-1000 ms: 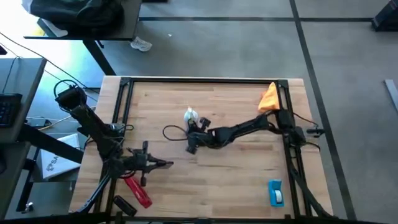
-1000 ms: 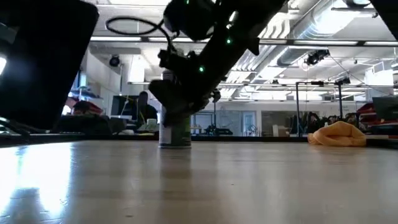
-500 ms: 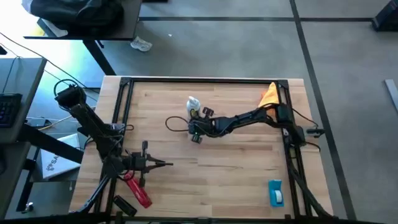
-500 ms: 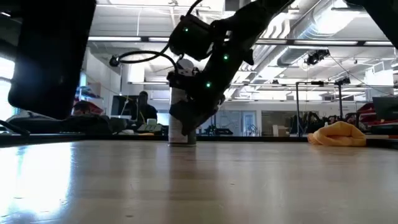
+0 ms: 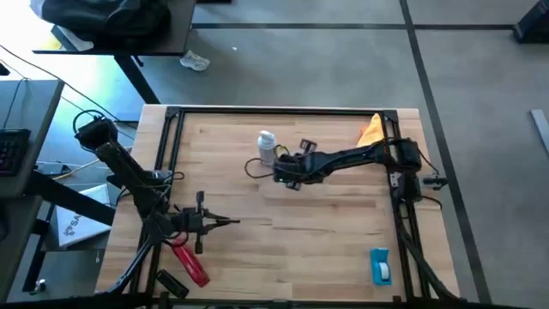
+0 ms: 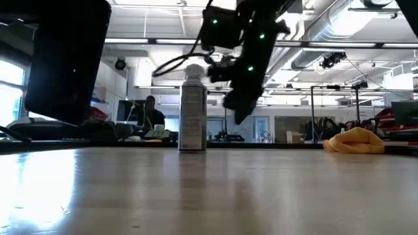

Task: Apply microfiber cloth
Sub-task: Wipe the front and back of the cellphone with the yellow microfiber cloth

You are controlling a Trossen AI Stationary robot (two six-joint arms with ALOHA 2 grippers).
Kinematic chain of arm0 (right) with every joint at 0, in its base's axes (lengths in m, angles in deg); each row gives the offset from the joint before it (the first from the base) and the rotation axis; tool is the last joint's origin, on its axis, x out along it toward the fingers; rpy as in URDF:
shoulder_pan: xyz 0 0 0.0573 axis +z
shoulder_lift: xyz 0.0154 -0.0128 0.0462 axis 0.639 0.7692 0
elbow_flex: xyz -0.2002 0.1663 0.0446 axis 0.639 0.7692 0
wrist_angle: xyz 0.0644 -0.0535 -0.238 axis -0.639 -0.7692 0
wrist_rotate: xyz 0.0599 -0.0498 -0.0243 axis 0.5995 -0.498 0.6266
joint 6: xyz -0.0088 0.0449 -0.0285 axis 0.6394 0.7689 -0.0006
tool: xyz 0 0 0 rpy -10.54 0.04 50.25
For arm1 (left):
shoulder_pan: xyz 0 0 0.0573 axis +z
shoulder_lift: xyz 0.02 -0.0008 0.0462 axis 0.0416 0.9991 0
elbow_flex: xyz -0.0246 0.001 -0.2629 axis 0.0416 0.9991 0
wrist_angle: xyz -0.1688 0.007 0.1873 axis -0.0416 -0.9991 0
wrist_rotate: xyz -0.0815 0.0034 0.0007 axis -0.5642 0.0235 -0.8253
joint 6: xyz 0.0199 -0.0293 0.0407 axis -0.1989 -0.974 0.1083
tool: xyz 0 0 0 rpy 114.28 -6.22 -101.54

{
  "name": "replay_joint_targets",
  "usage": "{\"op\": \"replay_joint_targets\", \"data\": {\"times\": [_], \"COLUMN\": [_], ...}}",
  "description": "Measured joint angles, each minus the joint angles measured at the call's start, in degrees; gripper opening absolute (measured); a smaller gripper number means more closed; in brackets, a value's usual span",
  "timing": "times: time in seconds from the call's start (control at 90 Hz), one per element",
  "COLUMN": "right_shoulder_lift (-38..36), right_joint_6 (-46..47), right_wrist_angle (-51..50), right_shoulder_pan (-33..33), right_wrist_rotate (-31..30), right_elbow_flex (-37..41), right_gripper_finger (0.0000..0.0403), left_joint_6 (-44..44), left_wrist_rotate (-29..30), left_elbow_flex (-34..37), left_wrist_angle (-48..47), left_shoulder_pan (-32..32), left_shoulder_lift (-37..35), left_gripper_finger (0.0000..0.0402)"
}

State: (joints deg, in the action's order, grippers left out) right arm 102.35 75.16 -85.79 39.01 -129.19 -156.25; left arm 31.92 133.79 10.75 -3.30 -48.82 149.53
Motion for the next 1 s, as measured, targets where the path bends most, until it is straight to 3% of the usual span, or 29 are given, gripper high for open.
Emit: {"op": "replay_joint_targets", "data": {"times": [0.133,0.322,0.522,0.7,0.889,1.0], "right_shoulder_lift": [-6.4,-23.1,-39.3,-45.2,-43.5,-42.1], "right_joint_6": [2.0,8.1,16.6,12.9,5.2,-1.0], "right_wrist_angle": [-2.0,8.2,7.8,3.7,-2.2,-2.3], "right_shoulder_pan": [0.1,-2.8,-14.7,-25.3,-35.1,-38.8], "right_wrist_rotate": [-1.8,-2.0,8.7,13.4,16.9,17.3], "right_elbow_flex": [5.6,27.0,42.0,43.4,39.2,38.1], "right_gripper_finger": [0.0000,0.0000,0.0004,0.0052,0.0129,0.0164], "left_joint_6": [4.5,9.5,11.0,11.0,4.5,1.6], "left_wrist_rotate": [-0.1,-2.0,-6.2,-11.7,-16.8,-24.3], "left_elbow_flex": [0.0,0.0,0.0,0.0,0.0,0.0], "left_wrist_angle": [2.8,6.3,6.1,6.3,7.3,11.5], "left_shoulder_pan": [1.2,3.6,7.6,14.9,24.2,28.6], "left_shoulder_lift": [-0.6,-3.9,-5.1,-5.1,-5.1,-5.1], "left_gripper_finger": [0.0015,0.0015,0.0015,0.0015,0.0015,0.0015]}}
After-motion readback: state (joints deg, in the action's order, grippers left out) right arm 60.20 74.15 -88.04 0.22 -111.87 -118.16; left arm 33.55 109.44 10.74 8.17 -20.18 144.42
